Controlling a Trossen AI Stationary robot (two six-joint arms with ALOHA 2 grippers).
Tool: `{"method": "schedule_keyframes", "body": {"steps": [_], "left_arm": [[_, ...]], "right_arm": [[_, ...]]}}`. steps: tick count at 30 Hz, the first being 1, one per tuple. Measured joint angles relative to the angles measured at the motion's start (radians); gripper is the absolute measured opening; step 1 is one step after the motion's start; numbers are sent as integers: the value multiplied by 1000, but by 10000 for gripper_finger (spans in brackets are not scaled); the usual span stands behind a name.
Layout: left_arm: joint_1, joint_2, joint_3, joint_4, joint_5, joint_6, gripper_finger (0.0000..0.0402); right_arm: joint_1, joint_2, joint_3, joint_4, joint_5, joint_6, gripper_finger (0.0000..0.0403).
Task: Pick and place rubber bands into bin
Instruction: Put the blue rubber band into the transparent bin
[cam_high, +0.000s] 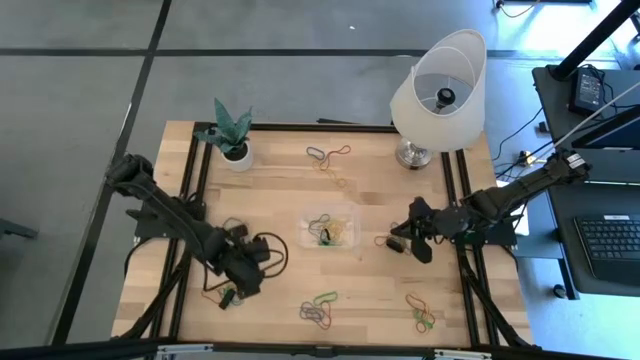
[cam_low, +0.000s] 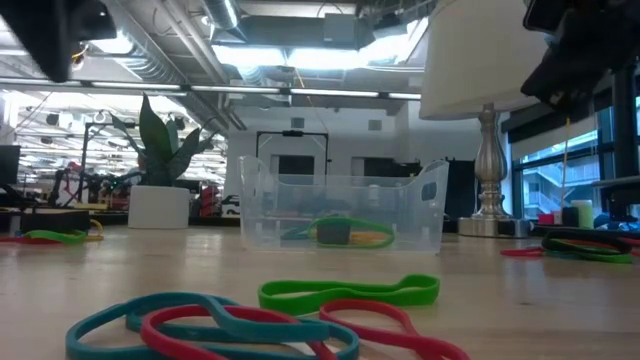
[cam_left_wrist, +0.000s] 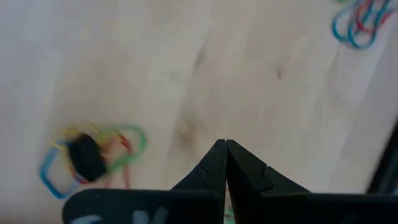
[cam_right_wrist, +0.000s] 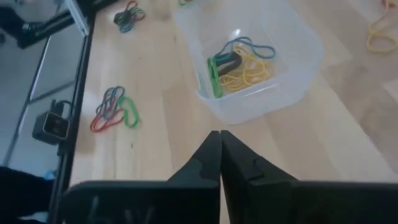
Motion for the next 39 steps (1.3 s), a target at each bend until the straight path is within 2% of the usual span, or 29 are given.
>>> {"method": "schedule_keyframes", "body": {"steps": [4,9,19,23,29,35,39], "left_arm": [[-29,54,4,-1,73,-16,3],[-66,114,4,0,155,122,12],[-119,247,4,39,168,413,106],[-133,304,4,64,169,481,127],[-146,362,3,83,244,540,131],[-162,368,2,83,245,547,126],[-166,375,-15,119,247,562,104]], "right_arm": [[0,-4,0,-2,1,-40,4],[0,-3,0,-4,1,-39,8],[0,-2,0,-7,1,-39,6],[0,-2,0,-7,1,-38,5],[0,-2,0,-7,1,-38,6],[0,-2,0,-8,1,-38,9],[0,-2,0,-7,1,-38,9]]}}
